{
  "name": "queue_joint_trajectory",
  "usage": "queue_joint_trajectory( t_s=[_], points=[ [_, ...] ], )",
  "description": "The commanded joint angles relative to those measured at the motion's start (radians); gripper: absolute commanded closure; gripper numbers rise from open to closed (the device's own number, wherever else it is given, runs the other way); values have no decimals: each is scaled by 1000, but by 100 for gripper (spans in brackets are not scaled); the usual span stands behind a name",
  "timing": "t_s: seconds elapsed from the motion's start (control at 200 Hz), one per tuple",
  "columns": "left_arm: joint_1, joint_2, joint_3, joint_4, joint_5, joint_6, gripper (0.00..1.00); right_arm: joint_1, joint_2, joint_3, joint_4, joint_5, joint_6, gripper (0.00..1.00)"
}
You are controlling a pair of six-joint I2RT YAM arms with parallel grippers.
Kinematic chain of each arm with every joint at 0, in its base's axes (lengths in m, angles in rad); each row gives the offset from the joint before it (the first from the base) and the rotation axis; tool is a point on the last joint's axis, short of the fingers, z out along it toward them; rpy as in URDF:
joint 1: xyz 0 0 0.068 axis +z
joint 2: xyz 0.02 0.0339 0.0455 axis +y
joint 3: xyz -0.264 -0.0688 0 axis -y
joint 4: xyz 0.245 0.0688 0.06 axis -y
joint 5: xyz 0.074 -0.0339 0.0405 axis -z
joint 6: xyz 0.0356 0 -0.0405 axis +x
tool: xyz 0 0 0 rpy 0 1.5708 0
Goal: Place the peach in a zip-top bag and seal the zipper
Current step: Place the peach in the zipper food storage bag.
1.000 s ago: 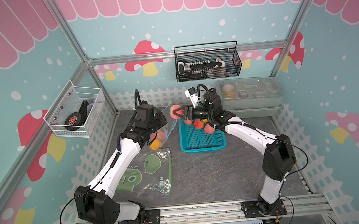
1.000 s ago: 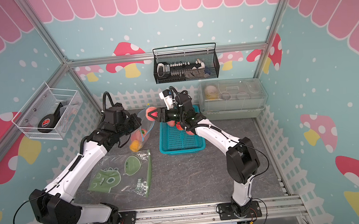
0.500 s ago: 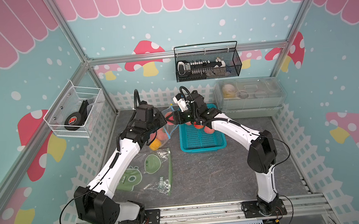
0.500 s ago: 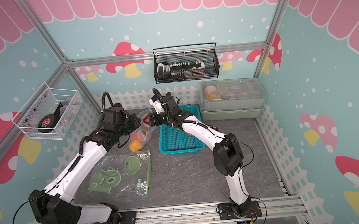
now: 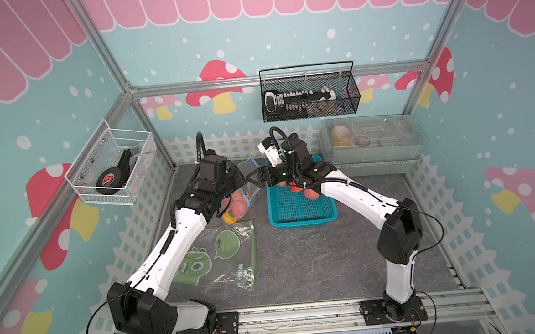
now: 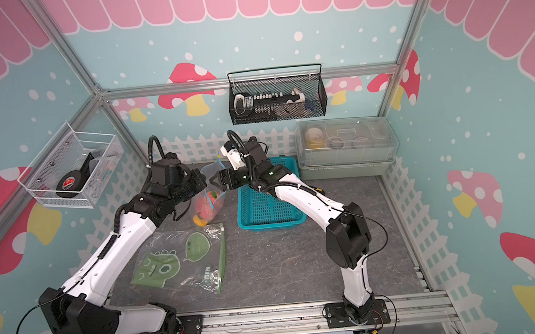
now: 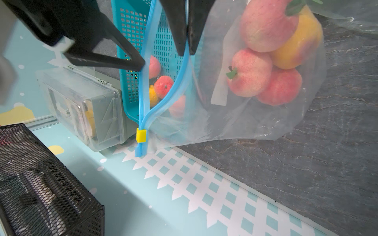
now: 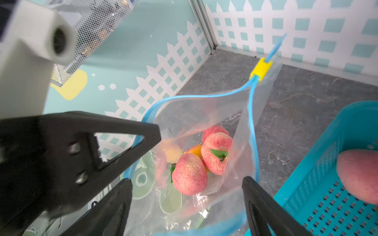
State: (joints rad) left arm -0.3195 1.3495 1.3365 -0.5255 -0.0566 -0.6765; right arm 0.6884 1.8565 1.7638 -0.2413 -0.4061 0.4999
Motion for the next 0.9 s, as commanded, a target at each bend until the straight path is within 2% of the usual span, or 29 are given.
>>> queue_joint_trajectory(
  t_s=[0.0,0.18,0.375,0.535,0.71,0.896],
  points=[
    [18,-50,66,-20,-56,53,100,-2,-144,-66,84,93,-49,14],
    [26,-111,113,-35,-87,129,100,-42,-256,-203,89,163,-78,15],
    [28,-173,174,-134,1,186,100,-99,-368,-374,140,158,-161,17],
    [28,-219,175,-205,177,185,100,-120,-485,-528,179,224,-269,17],
    [27,-266,159,-293,407,193,100,-149,-599,-609,108,149,-376,17],
    [23,-323,71,-323,576,196,100,-155,-663,-670,51,50,-467,17]
  ],
)
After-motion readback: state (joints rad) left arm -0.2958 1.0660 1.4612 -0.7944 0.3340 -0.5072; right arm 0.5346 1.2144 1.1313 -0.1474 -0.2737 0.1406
